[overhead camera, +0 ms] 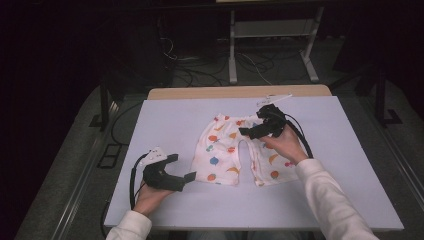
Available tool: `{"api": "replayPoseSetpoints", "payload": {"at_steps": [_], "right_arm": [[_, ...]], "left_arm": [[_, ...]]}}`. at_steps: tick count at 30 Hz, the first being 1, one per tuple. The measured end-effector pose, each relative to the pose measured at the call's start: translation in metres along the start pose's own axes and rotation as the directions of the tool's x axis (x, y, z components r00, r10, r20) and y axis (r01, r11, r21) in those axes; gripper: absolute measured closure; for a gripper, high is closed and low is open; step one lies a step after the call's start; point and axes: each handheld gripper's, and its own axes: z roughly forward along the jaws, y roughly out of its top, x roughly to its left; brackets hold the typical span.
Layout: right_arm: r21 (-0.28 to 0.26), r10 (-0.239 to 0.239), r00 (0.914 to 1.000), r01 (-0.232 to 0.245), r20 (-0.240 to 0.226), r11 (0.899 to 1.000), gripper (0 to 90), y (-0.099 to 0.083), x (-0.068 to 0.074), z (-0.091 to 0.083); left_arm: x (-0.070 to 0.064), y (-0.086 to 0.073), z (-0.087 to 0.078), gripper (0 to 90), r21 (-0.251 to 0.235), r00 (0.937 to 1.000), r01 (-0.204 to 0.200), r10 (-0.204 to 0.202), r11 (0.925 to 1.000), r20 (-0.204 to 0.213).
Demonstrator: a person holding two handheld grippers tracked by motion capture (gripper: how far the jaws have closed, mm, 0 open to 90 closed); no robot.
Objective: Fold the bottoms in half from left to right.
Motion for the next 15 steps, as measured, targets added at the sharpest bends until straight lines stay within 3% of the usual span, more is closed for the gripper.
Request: {"api": "replayPoseSetpoints", "payload": {"at_steps": [15], "right_arm": [[-0.012,0.026,0.9995,-0.026,0.016,1.0,0.0,0.006,-0.002,0.024]], "left_arm": [[0.0,0.0,0.001,0.0,0.004,1.0,-0.006,0.006,1.0,0.003]]}}
